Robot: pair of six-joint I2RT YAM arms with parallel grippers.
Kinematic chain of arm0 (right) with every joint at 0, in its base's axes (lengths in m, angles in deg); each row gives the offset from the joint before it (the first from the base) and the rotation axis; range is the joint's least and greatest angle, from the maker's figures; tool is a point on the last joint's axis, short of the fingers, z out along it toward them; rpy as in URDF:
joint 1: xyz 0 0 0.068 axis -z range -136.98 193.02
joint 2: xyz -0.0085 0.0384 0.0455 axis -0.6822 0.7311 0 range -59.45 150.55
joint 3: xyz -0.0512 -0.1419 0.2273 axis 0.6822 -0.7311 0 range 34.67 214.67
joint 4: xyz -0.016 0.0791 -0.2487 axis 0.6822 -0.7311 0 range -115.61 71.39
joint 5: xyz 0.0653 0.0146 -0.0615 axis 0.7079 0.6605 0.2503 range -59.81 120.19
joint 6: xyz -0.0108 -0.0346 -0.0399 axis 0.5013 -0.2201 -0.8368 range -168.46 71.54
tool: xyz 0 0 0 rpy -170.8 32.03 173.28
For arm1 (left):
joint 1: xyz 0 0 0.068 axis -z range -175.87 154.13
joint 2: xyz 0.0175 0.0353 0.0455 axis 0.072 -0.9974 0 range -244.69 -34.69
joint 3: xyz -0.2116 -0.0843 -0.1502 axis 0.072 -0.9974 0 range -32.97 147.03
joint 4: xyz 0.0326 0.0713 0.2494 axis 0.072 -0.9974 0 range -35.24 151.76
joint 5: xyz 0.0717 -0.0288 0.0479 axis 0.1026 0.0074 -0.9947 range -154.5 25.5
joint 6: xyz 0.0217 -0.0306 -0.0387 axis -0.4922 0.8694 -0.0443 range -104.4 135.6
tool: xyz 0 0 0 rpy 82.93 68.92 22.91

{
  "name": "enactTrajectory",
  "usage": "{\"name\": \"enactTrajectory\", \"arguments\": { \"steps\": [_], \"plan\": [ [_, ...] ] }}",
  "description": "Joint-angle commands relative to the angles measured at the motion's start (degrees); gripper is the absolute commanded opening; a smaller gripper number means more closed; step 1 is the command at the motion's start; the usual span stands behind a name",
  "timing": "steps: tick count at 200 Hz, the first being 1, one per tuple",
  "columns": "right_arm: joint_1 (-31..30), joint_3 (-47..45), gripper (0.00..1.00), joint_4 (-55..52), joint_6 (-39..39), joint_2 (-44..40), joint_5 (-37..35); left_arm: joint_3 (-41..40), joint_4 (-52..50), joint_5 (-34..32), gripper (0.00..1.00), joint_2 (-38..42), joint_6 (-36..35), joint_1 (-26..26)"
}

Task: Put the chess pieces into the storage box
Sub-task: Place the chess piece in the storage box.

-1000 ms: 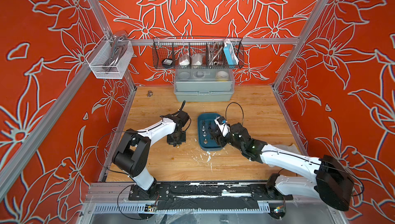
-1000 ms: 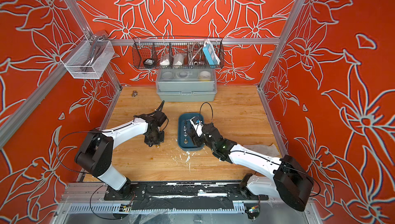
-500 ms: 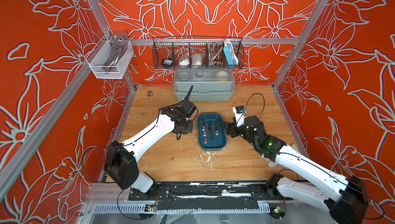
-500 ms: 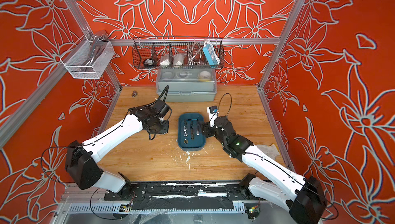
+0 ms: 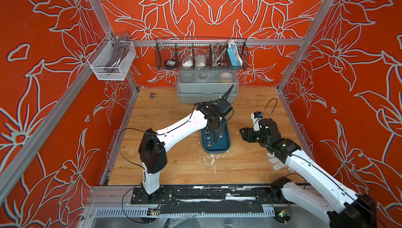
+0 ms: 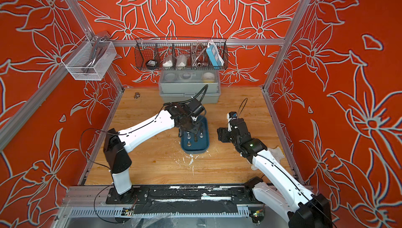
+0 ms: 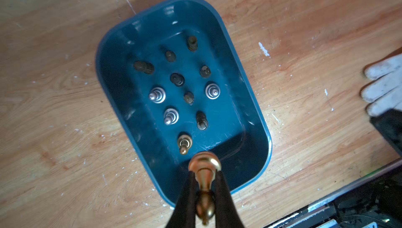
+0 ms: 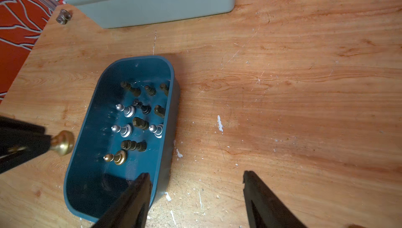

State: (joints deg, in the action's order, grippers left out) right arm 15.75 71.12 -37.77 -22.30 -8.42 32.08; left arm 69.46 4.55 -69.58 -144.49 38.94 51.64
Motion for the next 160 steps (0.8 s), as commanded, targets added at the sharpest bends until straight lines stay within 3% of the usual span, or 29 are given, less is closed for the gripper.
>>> {"name": "enactTrajectory", "arguments": {
  "steps": [1,65,160],
  "plan": [
    [0.28,-2.86,0.71,4.07,-1.31,-3.66,2.82,2.28,0.0,2.76,0.09,-2.76,-1.33,0.8],
    [0.3,-4.95,0.71,3.47,-1.98,-12.71,-0.46,2.74,2.28,5.08,0.09,-8.85,-1.01,1.71],
    [0.35,-5.68,0.71,4.34,-1.89,-12.36,-0.42,3.03,1.95,6.06,0.09,-13.21,-0.29,3.2]
  ]
}}
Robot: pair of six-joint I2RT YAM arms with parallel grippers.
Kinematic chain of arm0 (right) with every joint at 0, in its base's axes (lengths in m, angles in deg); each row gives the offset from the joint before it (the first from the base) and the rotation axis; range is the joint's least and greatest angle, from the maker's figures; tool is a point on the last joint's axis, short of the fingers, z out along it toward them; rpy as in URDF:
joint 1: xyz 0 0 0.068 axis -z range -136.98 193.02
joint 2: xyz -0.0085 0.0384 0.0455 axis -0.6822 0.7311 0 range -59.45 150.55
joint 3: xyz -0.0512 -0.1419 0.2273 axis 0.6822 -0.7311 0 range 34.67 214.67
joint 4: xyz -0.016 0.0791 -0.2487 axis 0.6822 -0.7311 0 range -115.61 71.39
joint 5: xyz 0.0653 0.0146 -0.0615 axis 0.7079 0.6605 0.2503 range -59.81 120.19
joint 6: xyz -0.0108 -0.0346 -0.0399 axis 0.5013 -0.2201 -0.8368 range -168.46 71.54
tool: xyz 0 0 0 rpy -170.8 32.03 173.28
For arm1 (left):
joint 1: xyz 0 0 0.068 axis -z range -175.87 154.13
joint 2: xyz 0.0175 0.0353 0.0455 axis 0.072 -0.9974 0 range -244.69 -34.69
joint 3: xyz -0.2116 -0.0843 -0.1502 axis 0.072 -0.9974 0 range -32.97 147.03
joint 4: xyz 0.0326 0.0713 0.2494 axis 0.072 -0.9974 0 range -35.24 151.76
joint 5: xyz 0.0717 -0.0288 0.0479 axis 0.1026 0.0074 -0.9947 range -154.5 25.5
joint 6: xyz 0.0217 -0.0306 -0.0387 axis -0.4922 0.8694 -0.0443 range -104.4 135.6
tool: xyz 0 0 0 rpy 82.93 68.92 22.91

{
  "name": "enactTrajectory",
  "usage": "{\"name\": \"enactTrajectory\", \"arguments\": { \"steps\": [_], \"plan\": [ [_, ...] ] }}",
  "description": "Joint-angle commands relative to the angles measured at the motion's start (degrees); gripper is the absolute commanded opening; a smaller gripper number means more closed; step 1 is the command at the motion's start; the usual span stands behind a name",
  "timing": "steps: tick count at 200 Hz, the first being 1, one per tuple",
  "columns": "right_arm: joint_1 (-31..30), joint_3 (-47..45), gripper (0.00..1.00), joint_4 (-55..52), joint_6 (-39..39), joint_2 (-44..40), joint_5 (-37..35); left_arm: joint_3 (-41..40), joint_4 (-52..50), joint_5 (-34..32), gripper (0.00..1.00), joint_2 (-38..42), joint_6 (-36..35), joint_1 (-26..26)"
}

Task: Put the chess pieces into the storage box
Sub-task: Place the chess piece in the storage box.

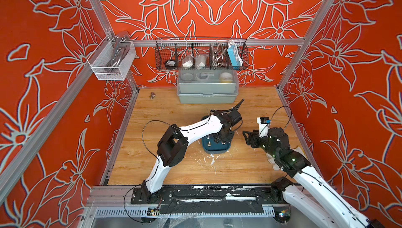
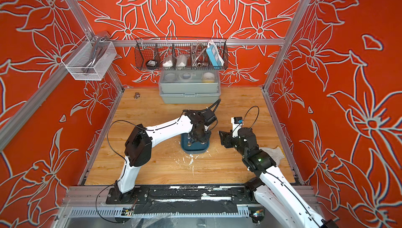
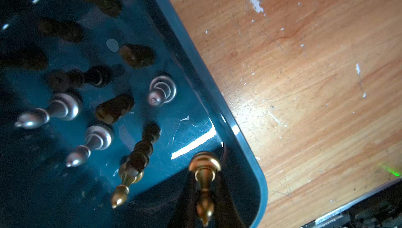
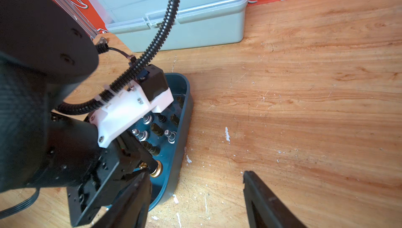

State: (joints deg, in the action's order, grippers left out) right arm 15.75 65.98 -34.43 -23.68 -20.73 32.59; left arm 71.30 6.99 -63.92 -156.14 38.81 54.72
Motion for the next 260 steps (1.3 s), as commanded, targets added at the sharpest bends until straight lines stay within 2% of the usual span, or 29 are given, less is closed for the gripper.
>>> {"name": "enactTrajectory", "arguments": {
  "steps": [1,104,155,186,230,260],
  "plan": [
    [0.32,-0.55,0.71,0.98,-0.52,-0.05,-0.95,1.2,-0.47,0.39,0.09,-1.67,-0.12,0.17],
    [0.3,-0.9,0.71,1.15,-0.45,-1.12,-0.51,2.34,-0.56,-1.24,0.1,-5.6,-0.36,0.19],
    [0.33,-0.89,0.72,1.05,-0.52,-1.76,-0.34,2.34,-0.5,-1.99,0.21,-5.56,-0.78,0.16],
    [0.28,-0.8,0.71,1.0,-0.6,-1.82,-0.14,2.34,-0.19,-1.85,0.22,-5.05,-0.53,0.15],
    [0.29,0.11,0.72,0.6,-1.0,-1.91,-0.36,2.44,0.18,-2.82,0.33,0.02,-0.43,0.17],
    [0.29,0.69,0.72,1.73,-1.01,1.94,-0.88,1.28,1.12,-5.85,0.42,8.3,-0.65,0.35]
  ]
}}
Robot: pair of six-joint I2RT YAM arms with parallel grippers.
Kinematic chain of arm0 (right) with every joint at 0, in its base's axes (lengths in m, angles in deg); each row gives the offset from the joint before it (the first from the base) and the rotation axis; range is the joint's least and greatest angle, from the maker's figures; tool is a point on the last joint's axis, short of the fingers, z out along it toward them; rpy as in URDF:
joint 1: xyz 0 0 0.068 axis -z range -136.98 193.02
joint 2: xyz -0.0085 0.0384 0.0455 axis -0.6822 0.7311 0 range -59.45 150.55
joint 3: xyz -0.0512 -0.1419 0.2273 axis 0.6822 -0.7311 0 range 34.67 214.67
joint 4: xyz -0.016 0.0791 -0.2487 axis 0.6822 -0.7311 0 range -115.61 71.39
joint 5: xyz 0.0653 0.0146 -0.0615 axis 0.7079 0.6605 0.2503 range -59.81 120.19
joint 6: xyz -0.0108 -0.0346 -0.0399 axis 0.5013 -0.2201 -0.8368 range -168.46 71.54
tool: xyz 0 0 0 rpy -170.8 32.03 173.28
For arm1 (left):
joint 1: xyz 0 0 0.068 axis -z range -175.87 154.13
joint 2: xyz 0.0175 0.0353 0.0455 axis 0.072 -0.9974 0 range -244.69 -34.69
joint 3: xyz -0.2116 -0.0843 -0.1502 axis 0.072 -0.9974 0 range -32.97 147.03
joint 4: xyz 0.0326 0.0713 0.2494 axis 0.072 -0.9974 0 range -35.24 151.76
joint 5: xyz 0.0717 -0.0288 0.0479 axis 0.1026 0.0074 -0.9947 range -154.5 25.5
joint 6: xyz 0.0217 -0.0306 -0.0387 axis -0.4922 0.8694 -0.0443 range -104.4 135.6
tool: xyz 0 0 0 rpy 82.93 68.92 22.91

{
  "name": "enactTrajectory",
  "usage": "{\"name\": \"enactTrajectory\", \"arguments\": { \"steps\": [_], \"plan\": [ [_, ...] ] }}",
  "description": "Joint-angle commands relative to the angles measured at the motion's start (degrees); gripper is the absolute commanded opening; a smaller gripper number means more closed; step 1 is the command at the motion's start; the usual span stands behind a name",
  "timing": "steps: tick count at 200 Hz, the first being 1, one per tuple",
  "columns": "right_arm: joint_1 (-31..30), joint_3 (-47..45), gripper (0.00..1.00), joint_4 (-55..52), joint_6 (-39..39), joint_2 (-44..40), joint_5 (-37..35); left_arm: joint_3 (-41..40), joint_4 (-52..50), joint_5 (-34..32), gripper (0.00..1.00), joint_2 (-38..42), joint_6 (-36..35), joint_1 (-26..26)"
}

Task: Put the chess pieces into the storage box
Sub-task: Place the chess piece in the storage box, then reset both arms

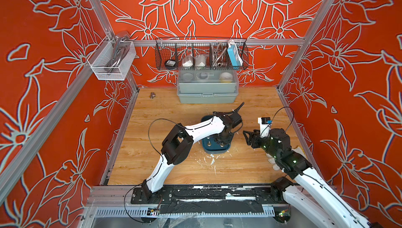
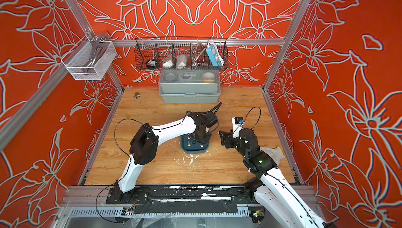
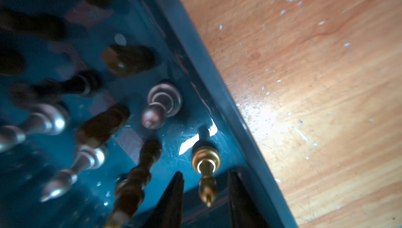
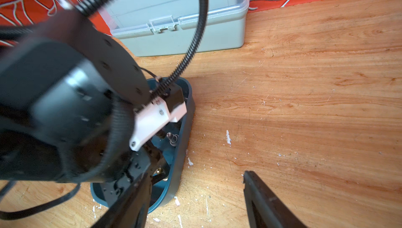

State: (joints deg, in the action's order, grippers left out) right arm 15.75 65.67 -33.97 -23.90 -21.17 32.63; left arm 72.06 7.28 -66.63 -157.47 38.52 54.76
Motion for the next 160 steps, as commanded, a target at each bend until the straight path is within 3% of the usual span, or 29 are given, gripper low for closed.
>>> {"name": "enactTrajectory", "arguments": {
  "steps": [1,25,49,64,79,101,113,132,148,160],
  "plan": [
    [0.29,1.03,0.72,1.33,-0.72,2.57,-1.02,0.43,0.89,-3.27,0.43,9.96,-0.39,0.28],
    [0.28,-0.05,0.74,5.46,-1.08,4.93,-3.48,-4.89,6.09,-6.65,0.43,19.08,-2.4,0.05],
    [0.28,-2.5,0.75,10.67,-1.41,5.0,-13.2,-21.37,17.84,-10.6,0.49,33.39,-3.96,-3.62],
    [0.28,-2.36,0.75,10.09,-0.52,6.61,-23.14,-36.11,28.94,-16.22,0.65,45.93,-5.31,-7.93],
    [0.22,-2.06,0.76,11.36,-4.08,8.82,-27.35,-50.59,39.29,-21.02,0.88,57.19,-6.24,-13.85],
    [0.31,-3.62,0.8,17.24,-8.97,11.99,-34.81,-64.95,43.44,-25.99,0.98,70.49,-6.56,-25.28],
    [0.75,-3.28,0.88,18.09,-11.23,14.28,-38.35,-70.45,44.53,-33.91,0.98,74.83,-5.91,-27.35],
    [2.17,-1.57,0.97,19.23,-13.64,19.07,-39.4,-80.5,56.25,-38.75,0.98,77.87,-11.59,-27.63],
    [3.24,-1.45,0.98,25.34,-18.94,25.18,-39.11,-83.91,62.66,-38.07,0.98,75.3,-13.54,-30.27],
    [4.5,2.14,0.98,22.15,-18.63,28.98,-39.98,-82.51,62.64,-38.32,0.98,72.44,-16.14,-32.04]
  ]
}}
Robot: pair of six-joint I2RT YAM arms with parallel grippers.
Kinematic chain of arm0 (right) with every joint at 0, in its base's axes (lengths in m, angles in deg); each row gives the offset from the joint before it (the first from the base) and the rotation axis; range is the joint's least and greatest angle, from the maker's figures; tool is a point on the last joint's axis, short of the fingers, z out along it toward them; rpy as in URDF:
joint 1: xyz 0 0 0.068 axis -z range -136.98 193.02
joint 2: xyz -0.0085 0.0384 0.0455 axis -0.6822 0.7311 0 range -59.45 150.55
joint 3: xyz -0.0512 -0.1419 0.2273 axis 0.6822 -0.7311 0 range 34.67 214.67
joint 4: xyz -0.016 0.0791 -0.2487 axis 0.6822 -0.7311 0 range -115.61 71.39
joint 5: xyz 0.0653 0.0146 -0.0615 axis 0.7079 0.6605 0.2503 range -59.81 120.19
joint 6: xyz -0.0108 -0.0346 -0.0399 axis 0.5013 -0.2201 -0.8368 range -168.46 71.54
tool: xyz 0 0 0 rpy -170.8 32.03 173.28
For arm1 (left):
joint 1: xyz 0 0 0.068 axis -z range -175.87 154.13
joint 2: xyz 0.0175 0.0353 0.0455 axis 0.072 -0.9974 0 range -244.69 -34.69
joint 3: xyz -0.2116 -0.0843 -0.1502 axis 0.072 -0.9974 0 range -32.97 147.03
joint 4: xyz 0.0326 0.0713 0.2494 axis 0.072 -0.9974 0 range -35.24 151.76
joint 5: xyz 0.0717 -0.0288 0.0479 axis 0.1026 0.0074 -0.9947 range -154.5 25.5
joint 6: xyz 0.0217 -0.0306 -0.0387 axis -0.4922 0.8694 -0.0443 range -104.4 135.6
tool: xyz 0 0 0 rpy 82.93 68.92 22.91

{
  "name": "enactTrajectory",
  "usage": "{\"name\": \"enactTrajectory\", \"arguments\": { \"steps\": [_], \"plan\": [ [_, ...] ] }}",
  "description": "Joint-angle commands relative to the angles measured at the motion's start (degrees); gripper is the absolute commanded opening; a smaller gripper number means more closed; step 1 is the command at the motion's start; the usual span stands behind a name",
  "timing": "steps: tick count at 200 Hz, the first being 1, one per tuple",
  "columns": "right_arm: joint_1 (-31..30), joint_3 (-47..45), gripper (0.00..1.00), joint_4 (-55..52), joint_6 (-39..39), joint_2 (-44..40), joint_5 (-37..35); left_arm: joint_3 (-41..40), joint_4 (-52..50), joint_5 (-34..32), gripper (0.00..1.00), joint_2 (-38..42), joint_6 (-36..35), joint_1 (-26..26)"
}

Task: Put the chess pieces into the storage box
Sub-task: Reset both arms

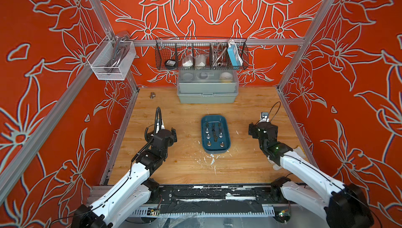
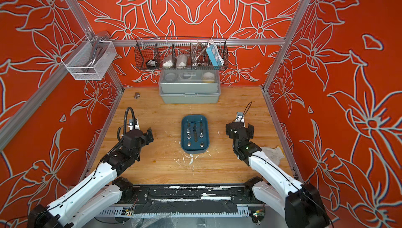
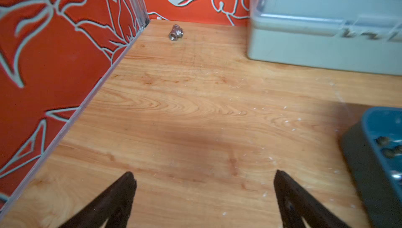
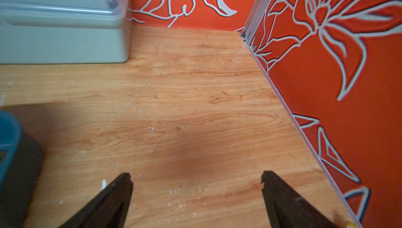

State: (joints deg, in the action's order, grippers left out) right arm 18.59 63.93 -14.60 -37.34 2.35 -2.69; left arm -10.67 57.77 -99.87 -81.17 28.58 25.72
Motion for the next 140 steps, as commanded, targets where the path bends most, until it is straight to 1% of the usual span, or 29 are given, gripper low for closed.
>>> {"name": "enactTrajectory", "arguments": {
  "steps": [1,8,23,33,46,59,65,69,73,82,92,103,119,128,137,140],
  "plan": [
    [1.79,3.93,0.98,3.12,-5.3,5.76,-4.69,0.21,12.47,-5.11,0.98,-4.09,-6.33,-3.1],
    [2.53,4.53,0.98,4.82,-6.02,7.45,-4.57,-0.15,14.54,-4.22,0.98,-5.4,-6.67,-4.6],
    [5.26,5.32,0.98,7.57,-5.49,9.63,-3.84,-2.18,18.48,3.39,0.98,-7.76,-3.85,-10.19],
    [7.44,5.24,0.98,9.8,-5.37,10.61,-1.6,-3.46,21.99,6.24,0.98,-9.69,-3.56,-13.99],
    [9.78,5.0,0.98,11.28,-5.45,11.96,0.24,-4.45,26.78,9.21,0.98,-13.97,-5.04,-17.37],
    [10.77,4.51,0.98,13.25,-6.42,12.43,0.71,-5.47,31.02,13.73,0.98,-16.8,-3.52,-20.42],
    [11.09,3.45,0.98,16.5,-7.46,12.38,1.21,-6.23,33.95,16.31,0.98,-17.76,-2.91,-21.5],
    [11.21,2.97,0.98,17.78,-7.82,12.26,1.32,-6.9,36.16,18.03,0.98,-18.63,-3.24,-21.99],
    [11.5,2.92,0.98,17.57,-7.67,12.06,1.45,-6.85,36.83,18.41,0.98,-19.16,-3.45,-22.27],
    [12.31,3.12,0.98,15.71,-6.87,11.5,2.02,-5.15,33.45,19.37,0.98,-19.42,-3.35,-22.4],
    [12.93,3.53,0.98,12.67,-6.08,10.77,2.48,-5.2,35.48,21.54,0.98,-20.58,-5.08,-22.4],
    [13.5,3.43,0.98,10.73,-5.75,10.6,2.91,-4.25,34.07,22.52,0.98,-21.06,-5.29,-22.38],
    [14.39,1.34,0.98,14.16,-6.76,12.76,2.79,-3.98,34.08,24.48,0.98,-21.36,-6.03,-22.37],
    [14.67,0.48,0.98,16.34,-7.11,13.95,2.49,-4.23,32.76,25.3,0.98,-20.26,-4.74,-22.44],
    [14.73,-0.35,0.97,19.09,-8.32,14.64,3.28,-5.26,32.44,27.95,0.98,-18.82,-2.85,-22.42],
    [14.74,-0.96,0.97,20.51,-9.05,14.78,3.84,-5.85,33.37,29.23,0.98,-18.37,-3.32,-22.34]
  ]
}}
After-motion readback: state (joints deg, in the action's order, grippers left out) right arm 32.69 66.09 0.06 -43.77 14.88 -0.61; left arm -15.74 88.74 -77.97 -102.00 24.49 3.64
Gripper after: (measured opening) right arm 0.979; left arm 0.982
